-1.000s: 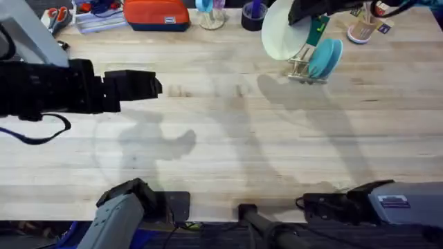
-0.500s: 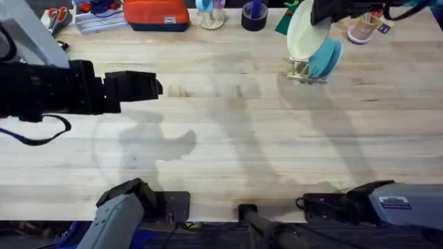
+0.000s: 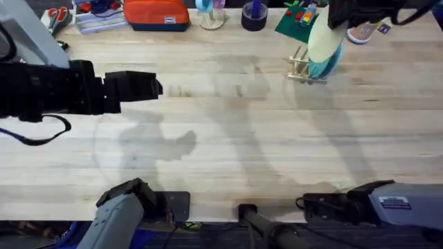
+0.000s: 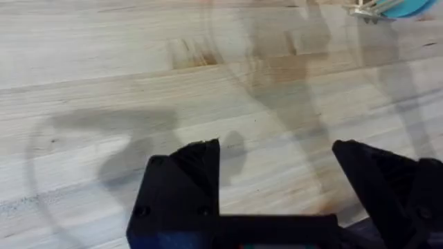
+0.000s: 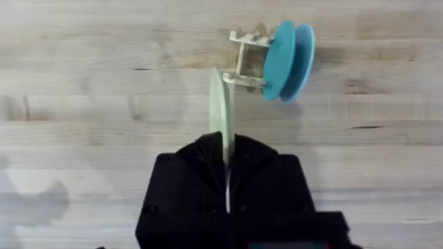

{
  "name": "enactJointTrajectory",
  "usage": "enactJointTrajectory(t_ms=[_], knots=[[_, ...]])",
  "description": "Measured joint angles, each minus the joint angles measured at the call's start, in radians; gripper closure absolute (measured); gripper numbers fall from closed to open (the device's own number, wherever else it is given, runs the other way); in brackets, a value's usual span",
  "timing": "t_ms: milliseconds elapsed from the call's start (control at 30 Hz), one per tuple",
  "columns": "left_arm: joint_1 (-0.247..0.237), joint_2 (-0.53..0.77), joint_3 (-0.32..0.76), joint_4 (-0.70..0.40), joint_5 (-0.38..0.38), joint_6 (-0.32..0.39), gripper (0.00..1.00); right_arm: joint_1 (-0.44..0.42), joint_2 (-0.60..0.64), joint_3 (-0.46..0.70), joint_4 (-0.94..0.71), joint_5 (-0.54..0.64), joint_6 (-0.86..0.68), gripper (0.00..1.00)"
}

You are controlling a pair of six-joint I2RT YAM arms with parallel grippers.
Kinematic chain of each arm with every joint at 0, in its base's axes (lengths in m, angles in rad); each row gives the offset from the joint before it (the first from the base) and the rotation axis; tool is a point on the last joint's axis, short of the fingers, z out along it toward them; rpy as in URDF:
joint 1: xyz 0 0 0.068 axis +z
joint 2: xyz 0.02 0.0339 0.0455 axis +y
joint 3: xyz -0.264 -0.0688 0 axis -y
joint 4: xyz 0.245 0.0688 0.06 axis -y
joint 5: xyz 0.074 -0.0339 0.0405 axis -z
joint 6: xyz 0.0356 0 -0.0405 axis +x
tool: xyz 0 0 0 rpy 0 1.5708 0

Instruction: Pick up the plates from the table one by one and place each into a slot on the dish rack.

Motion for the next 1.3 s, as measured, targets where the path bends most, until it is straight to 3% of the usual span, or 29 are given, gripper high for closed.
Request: enactJointTrajectory(t_ms=[1300], knots=[[0.000, 0.000, 0.000, 0.000, 0.000, 0.000, 0.006, -0.002, 0.000, 0.000, 0.000, 0.120, 0.100, 0.971]])
